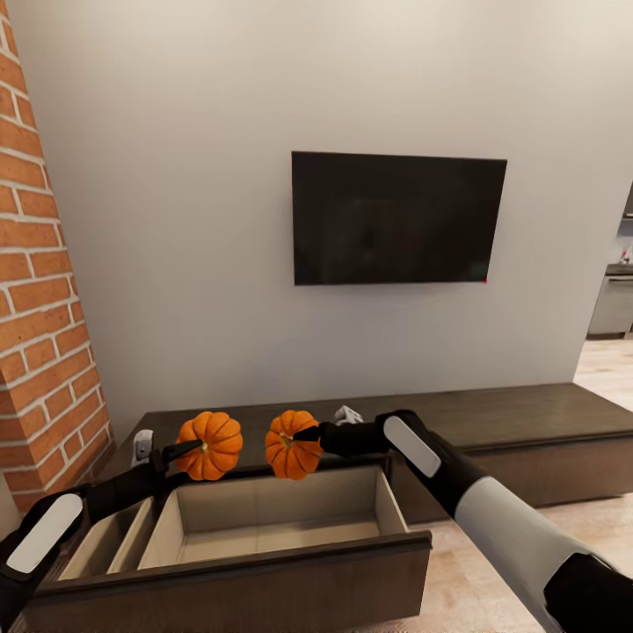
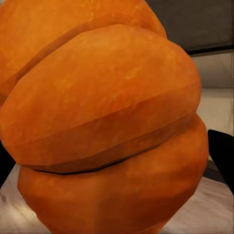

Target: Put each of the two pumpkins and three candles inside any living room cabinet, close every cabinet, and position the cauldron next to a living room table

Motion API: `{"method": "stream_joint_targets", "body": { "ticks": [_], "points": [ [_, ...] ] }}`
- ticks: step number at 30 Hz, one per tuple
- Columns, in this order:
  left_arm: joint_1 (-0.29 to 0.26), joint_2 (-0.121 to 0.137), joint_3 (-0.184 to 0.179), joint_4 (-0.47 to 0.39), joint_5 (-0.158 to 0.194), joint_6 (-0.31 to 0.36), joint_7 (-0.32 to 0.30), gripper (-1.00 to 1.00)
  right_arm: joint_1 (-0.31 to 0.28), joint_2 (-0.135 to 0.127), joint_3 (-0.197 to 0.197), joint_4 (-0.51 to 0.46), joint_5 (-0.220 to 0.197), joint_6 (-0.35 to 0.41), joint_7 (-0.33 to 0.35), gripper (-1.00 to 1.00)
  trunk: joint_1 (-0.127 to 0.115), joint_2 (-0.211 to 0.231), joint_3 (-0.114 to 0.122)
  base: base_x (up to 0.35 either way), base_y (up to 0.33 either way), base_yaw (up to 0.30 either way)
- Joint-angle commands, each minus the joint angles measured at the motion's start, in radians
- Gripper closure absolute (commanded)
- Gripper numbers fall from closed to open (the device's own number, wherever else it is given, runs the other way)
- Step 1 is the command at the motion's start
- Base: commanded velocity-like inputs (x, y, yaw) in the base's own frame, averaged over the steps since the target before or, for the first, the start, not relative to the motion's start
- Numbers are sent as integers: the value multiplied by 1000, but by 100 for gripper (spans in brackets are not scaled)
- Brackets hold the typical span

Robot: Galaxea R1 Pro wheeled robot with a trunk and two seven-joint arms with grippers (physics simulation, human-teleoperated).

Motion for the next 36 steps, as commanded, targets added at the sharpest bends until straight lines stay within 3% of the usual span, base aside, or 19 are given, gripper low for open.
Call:
{"method": "stream_joint_targets", "body": {
  "ticks": [1, 10, 15, 21, 26, 29, 32, 36],
  "points": [
    [-1, 0, -2, 0, 6, 4, 0, 100, -3, 1, 2, 1, 6, 4, -1, 100, 4, -8, -4, 0, 0, 0],
    [-1, -1, -22, 1, 6, 2, 1, 100, -7, 9, 2, 7, 2, 13, -57, 100, 38, -71, -33, 0, 0, 0],
    [-1, -1, -94, 0, 1, -7, 17, 100, -7, 13, 3, 26, 2, 20, -61, 100, 57, -106, -48, 0, 0, 0],
    [-1, 0, -106, -6, -48, -17, 100, 100, -7, 21, 3, 50, 4, 22, -60, 100, 80, -148, -67, 0, 0, 0],
    [-2, 10, -105, -12, -61, -46, 111, 100, -7, 25, 5, 51, 9, 12, -61, 100, 100, -183, -83, 0, 0, 0],
    [-4, 9, -102, -13, -106, -80, 133, 100, -7, 27, 7, 51, 13, 9, -66, 100, 111, -204, -92, 0, 0, 0],
    [-5, 4, -97, -16, -139, -119, 151, 100, -7, 27, 9, 50, 32, 7, -79, 100, 123, -225, -101, 0, 0, 0],
    [-7, -1, -96, -16, -154, -138, 158, 100, -7, 45, 9, 52, 77, -11, -84, 100, 138, -253, -114, 0, 0, 0]
  ]
}}
